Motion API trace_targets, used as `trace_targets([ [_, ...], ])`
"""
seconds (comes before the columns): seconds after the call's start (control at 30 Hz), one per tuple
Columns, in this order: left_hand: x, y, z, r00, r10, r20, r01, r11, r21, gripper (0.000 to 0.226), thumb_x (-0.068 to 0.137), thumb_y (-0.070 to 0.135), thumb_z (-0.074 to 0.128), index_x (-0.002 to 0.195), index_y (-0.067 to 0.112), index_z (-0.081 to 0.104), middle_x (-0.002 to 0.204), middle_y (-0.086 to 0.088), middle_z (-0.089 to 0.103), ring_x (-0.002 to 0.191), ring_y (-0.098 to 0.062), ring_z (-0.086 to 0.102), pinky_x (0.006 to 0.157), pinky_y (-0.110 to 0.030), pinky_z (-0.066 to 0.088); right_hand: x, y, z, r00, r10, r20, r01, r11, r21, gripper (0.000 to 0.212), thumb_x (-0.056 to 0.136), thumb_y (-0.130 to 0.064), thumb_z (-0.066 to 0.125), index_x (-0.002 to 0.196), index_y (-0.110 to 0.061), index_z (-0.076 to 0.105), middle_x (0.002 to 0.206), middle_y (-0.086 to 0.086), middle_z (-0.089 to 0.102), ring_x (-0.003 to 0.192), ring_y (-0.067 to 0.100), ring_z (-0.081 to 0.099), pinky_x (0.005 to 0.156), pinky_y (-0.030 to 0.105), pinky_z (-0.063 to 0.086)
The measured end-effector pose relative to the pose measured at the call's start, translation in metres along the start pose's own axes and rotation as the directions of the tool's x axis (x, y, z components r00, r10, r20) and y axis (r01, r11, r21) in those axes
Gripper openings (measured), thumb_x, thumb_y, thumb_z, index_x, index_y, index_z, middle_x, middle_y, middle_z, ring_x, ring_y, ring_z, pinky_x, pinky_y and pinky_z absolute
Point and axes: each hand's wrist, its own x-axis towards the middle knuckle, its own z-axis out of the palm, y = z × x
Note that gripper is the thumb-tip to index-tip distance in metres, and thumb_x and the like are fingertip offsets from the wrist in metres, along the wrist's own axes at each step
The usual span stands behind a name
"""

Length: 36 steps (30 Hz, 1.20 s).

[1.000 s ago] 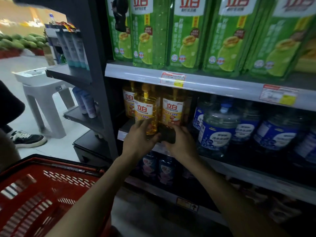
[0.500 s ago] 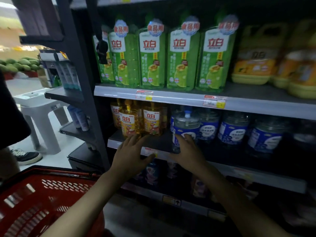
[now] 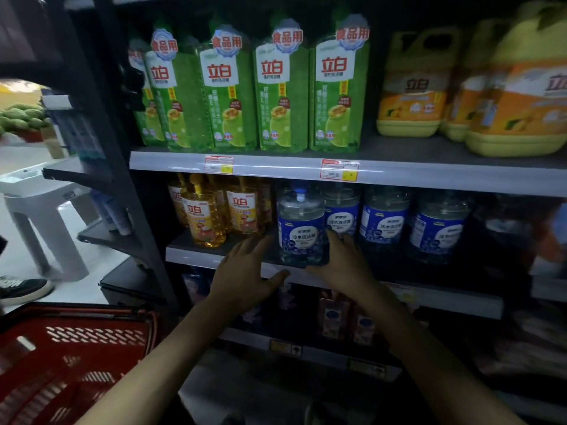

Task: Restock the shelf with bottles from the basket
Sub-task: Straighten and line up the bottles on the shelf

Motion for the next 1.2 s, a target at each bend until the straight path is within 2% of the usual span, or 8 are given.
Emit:
trace_targets([
  [0.23, 0.038, 0.008, 0.038, 0.997, -0.072, -0.029, 0.063, 0.972, -0.227, 0.083, 0.09, 0.058, 0.068, 0.157, 0.041, 0.024, 0.154, -0.001, 0.045, 0.137, -0.03, 0.047, 0.095, -0.043, 0.05, 0.033, 0.014, 0.02, 1.0, 0.015, -0.011, -0.013, 0.984, 0.178, 0.113, 0.063, -0.061, 0.083, 0.156, -0.028, 0.029, 0.159, 0.01, 0.035, 0.146, 0.034, 0.034, 0.114, 0.055, 0.04],
  [0.43, 0.073, 0.0, 0.063, 0.985, -0.156, -0.072, 0.112, 0.9, -0.421, 0.089, 0.086, 0.056, 0.074, 0.157, 0.032, 0.027, 0.155, -0.004, 0.047, 0.136, -0.028, 0.05, 0.099, -0.045, 0.052, 0.061, 0.018, 0.022, 0.992, 0.122, 0.017, -0.119, 0.912, 0.393, 0.083, 0.08, -0.016, 0.086, 0.148, -0.016, 0.038, 0.126, -0.009, 0.053, 0.117, 0.01, 0.052, 0.09, 0.029, 0.044],
  [0.57, 0.092, -0.008, 0.077, 0.98, -0.188, -0.069, 0.12, 0.825, -0.553, 0.087, 0.083, 0.055, 0.077, 0.154, 0.031, 0.032, 0.151, 0.0, 0.052, 0.133, -0.022, 0.054, 0.101, -0.05, 0.055, 0.07, 0.022, 0.029, 0.983, 0.182, -0.002, -0.158, 0.859, 0.487, 0.089, 0.081, -0.013, 0.085, 0.154, -0.02, 0.034, 0.148, 0.003, 0.052, 0.134, 0.021, 0.05, 0.095, 0.028, 0.043],
  [0.63, 0.099, -0.012, 0.083, 0.979, -0.196, -0.061, 0.117, 0.776, -0.619, 0.081, 0.083, 0.05, 0.079, 0.149, 0.033, 0.037, 0.147, 0.001, 0.056, 0.128, -0.019, 0.058, 0.1, -0.049, 0.056, 0.072, 0.025, 0.029, 0.985, 0.174, -0.004, -0.149, 0.855, 0.497, 0.087, 0.084, -0.009, 0.081, 0.155, -0.02, 0.032, 0.151, 0.004, 0.049, 0.128, 0.014, 0.049, 0.093, 0.024, 0.039],
  [0.73, 0.109, -0.017, 0.091, 0.98, -0.183, -0.078, 0.085, 0.738, -0.669, 0.078, 0.082, 0.046, 0.082, 0.147, 0.032, 0.042, 0.142, 0.003, 0.059, 0.121, -0.011, 0.061, 0.096, -0.039, 0.058, 0.08, 0.028, 0.031, 0.987, 0.161, -0.027, -0.124, 0.847, 0.517, 0.085, 0.083, -0.008, 0.082, 0.154, -0.019, 0.036, 0.146, 0.004, 0.053, 0.118, 0.008, 0.049, 0.093, 0.025, 0.042],
  [0.87, 0.124, -0.016, 0.092, 0.979, -0.193, -0.063, 0.072, 0.619, -0.782, 0.07, 0.085, 0.03, 0.084, 0.145, 0.024, 0.048, 0.125, 0.019, 0.062, 0.096, 0.022, 0.059, 0.077, -0.007, 0.053, 0.091, 0.027, 0.038, 0.988, 0.155, -0.022, -0.119, 0.838, 0.532, 0.083, 0.083, -0.003, 0.08, 0.153, -0.02, 0.039, 0.143, 0.004, 0.056, 0.114, 0.011, 0.054, 0.088, 0.024, 0.049],
  [0.93, 0.129, -0.014, 0.094, 0.978, -0.201, -0.05, 0.076, 0.573, -0.816, 0.072, 0.084, 0.026, 0.085, 0.146, 0.022, 0.048, 0.122, 0.02, 0.06, 0.091, 0.029, 0.057, 0.071, -0.002, 0.05, 0.096, 0.026, 0.041, 0.987, 0.16, -0.032, -0.118, 0.832, 0.541, 0.081, 0.081, -0.001, 0.081, 0.15, -0.02, 0.042, 0.139, 0.004, 0.059, 0.114, 0.014, 0.059, 0.087, 0.025, 0.052],
  [1.2, 0.139, -0.015, 0.098, 0.969, -0.247, -0.029, 0.097, 0.482, -0.871, 0.082, 0.074, 0.028, 0.093, 0.144, 0.018, 0.05, 0.131, 0.006, 0.066, 0.102, 0.007, 0.064, 0.081, -0.018, 0.06, 0.103, 0.023, 0.047, 0.98, 0.193, -0.044, -0.128, 0.789, 0.601, 0.078, 0.072, 0.003, 0.087, 0.137, -0.016, 0.049, 0.129, 0.006, 0.066, 0.112, 0.021, 0.067, 0.093, 0.038, 0.059],
])
